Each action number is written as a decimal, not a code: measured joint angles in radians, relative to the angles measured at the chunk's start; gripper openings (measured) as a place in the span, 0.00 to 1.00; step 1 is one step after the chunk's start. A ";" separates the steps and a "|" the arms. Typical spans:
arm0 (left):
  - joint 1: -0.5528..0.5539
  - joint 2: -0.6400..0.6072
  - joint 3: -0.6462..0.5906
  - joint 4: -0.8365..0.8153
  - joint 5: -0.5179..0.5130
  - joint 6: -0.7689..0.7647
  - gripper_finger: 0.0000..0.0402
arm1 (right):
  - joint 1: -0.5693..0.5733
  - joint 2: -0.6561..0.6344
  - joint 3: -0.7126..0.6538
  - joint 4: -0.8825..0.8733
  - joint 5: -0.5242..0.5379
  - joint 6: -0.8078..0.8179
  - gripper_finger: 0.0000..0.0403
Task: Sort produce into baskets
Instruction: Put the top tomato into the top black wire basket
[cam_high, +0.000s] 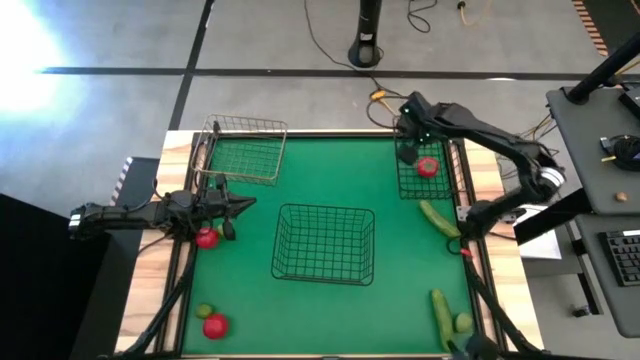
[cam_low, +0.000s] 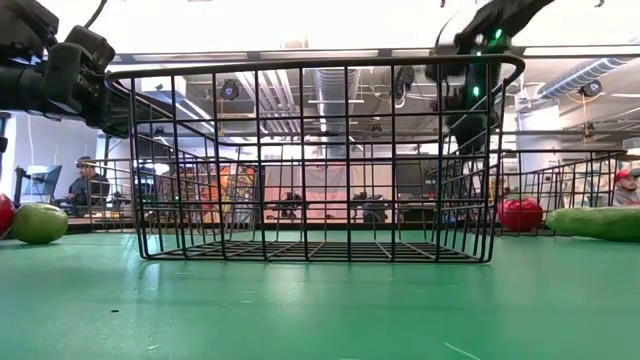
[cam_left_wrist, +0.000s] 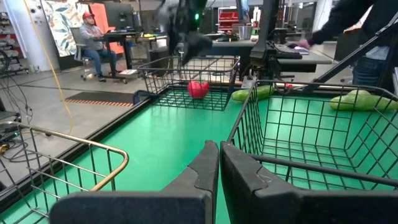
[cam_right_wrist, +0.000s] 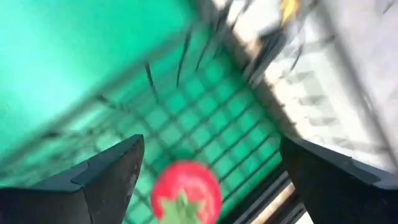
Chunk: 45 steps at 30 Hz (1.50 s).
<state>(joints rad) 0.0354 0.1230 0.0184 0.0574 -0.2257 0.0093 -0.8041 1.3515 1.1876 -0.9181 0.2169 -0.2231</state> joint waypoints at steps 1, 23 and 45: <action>0.000 0.000 0.000 0.000 0.000 0.000 0.00 | 0.015 -0.030 0.001 0.018 0.000 0.008 0.91; 0.000 0.000 0.000 0.000 0.000 0.003 0.00 | 0.740 -0.421 -0.107 0.426 -0.034 0.306 0.91; 0.000 0.000 0.000 0.520 0.000 -0.250 0.00 | 1.097 -0.265 -0.095 0.489 0.048 0.334 0.91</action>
<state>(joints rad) 0.0355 0.1226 0.0181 0.5773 -0.2256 -0.2404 0.2929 1.0867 1.0924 -0.4295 0.2649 0.1114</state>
